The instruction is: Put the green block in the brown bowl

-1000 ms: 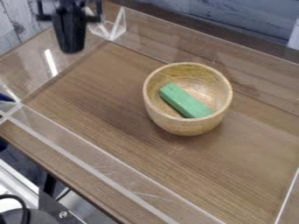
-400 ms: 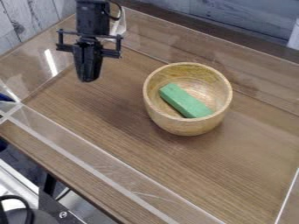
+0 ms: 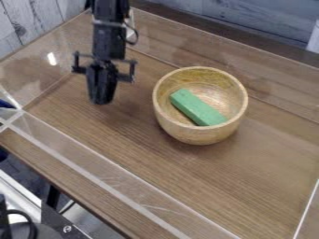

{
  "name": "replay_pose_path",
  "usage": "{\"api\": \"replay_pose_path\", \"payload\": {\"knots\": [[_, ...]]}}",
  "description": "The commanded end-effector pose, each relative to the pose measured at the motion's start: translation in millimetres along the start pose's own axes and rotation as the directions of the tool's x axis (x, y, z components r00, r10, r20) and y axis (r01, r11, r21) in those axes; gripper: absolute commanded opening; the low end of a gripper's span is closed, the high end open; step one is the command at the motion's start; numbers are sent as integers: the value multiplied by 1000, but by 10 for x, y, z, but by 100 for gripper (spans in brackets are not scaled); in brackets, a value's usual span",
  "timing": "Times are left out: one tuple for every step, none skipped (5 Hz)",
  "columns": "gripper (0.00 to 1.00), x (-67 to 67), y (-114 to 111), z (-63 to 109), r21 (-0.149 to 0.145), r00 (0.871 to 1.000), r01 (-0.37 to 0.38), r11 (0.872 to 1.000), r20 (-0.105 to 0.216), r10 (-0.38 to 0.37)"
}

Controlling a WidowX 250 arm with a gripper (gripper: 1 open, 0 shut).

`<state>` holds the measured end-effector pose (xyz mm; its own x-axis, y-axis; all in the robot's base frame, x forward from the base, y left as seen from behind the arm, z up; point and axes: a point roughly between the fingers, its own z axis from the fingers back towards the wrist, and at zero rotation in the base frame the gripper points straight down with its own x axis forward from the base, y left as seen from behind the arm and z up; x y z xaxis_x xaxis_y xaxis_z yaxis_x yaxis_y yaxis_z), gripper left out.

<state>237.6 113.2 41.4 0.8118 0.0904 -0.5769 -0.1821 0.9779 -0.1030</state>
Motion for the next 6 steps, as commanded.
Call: {"api": "replay_pose_path", "payload": {"knots": [[0, 2, 11, 108, 38, 997, -41, 998, 59, 39], [0, -24, -4, 124, 43, 996, -71, 996, 63, 69], [100, -112, -17, 212, 59, 996, -60, 996, 71, 56], [100, -196, -28, 296, 73, 996, -50, 996, 83, 43], [100, -271, -80, 597, 60, 991, 18, 998, 128, -25], [100, -290, -155, 981, 66, 975, 126, 990, 173, -136]]}}
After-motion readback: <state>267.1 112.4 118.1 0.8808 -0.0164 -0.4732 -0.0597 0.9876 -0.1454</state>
